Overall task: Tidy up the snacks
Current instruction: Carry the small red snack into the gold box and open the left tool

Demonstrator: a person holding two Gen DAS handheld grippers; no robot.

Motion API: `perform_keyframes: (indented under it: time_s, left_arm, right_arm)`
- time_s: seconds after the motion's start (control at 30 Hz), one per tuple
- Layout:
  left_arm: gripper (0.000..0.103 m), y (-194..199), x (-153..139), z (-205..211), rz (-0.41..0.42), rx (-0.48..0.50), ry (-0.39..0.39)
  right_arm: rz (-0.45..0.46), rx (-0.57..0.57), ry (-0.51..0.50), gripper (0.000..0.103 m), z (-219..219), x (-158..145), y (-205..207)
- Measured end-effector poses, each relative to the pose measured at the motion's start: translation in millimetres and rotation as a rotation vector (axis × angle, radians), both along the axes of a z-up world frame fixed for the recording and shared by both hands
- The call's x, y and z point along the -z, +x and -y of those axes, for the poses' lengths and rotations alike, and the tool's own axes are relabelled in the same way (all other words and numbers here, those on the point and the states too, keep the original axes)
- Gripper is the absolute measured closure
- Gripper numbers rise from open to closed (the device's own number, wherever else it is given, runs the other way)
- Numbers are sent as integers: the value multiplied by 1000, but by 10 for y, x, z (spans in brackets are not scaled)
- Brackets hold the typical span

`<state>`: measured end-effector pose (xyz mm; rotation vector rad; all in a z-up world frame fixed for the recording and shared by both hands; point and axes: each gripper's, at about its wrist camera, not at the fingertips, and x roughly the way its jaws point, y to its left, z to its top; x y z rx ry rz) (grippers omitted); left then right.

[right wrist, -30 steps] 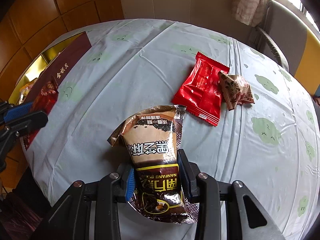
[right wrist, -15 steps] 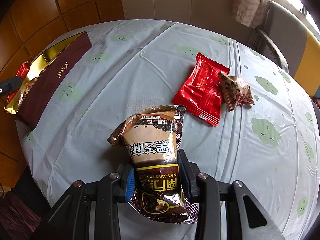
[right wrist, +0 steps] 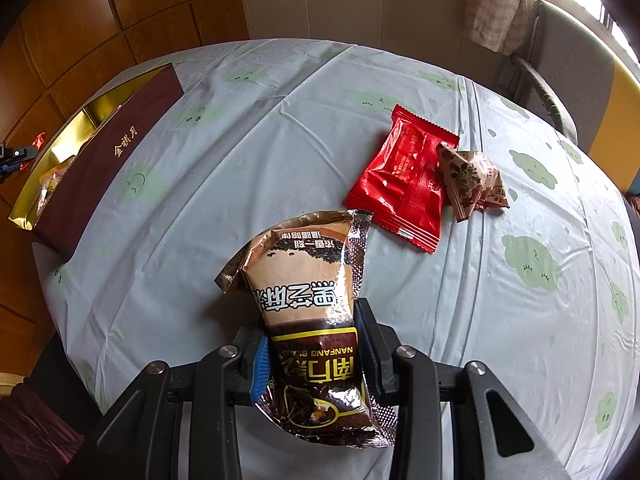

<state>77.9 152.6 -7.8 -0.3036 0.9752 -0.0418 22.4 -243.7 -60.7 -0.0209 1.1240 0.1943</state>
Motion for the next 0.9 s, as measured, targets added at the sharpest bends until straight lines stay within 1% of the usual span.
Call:
perform_keyframes:
  time_s: [0.17,0.3,0.47,0.57,0.67,0.83,0.9]
  left_arm:
    - [81,274,121,-169,-52,-36,-2]
    - [81,511,270,-172,-113,-33,-35]
    - [81,701,458,-161,-167,-51,-33]
    - [80,752,524,-110,-184,-29,-25]
    - [76,716,516,-104,-173,-27,-24]
    - [76,560,405,-110,-119,-55,57]
    - [76,447,338,-80,-84,-64,112]
  right_arm:
    - [-1,4,4,64,4,1,4]
    - [-1,4,8,64,17,1,6]
    - [0,5,10,64,16,0,5]
    - [1,4,7,64,19,0,4]
    - [2,3,5,64,12,-2,3]
    - [4,2,-1,64,-2,-3,-1]
    - [5,0,-3,64,-3,-5,0]
